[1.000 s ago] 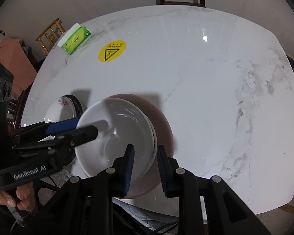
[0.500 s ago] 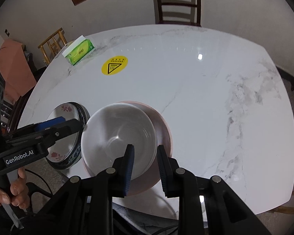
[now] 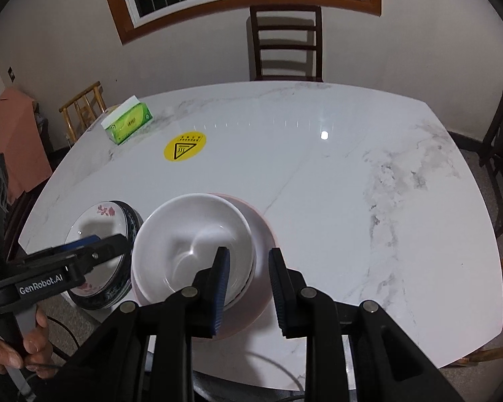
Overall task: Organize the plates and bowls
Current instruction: 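Close the left tool on the pink bowl's rim holding the nested bowls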
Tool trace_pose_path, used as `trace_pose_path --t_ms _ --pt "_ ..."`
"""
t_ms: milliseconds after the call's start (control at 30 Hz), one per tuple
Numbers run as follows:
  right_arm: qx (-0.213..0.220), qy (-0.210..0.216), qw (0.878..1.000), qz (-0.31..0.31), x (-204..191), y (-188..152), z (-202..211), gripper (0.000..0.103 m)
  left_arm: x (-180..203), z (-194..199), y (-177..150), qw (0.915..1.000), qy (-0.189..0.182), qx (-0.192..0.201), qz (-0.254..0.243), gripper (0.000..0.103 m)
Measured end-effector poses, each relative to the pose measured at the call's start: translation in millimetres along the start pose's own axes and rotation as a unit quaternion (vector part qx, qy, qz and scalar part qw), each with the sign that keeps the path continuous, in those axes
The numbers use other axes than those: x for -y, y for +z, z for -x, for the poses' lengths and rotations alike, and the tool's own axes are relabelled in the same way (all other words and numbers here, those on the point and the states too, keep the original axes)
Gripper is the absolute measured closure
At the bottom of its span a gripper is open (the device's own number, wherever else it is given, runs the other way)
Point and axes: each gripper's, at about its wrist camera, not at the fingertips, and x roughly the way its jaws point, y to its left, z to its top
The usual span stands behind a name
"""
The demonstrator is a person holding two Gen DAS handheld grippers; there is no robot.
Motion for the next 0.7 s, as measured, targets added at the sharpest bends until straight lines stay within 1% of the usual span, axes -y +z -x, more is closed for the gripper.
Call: trace_pose_path --t_ms 167,400,600,700 --pt "0.013 -0.004 1.0 -0.005 1.3 -5.3 1.8 0.079 -5.2 -5.0 -7.0 0.9999 -0.004 -0.01 0.009 0.045" --pt "0.022 -0.012 1.0 -0.013 2.8 -11.6 5.8 0.079 -7.4 -4.5 -12.7 0.9999 0.0 -0.004 0.009 0.043" --pt "0.01 -0.015 1.0 -0.024 11.5 -17.0 3.6 0.079 -9.6 -4.3 -15.0 0.9999 -0.002 -0.004 0.015 0.043" --pt "0.006 -0.01 0.999 -0.036 18.8 -20.7 4.9 0.079 -10.4 -2.4 -16.1 0.9998 -0.006 -0.004 0.018 0.043"
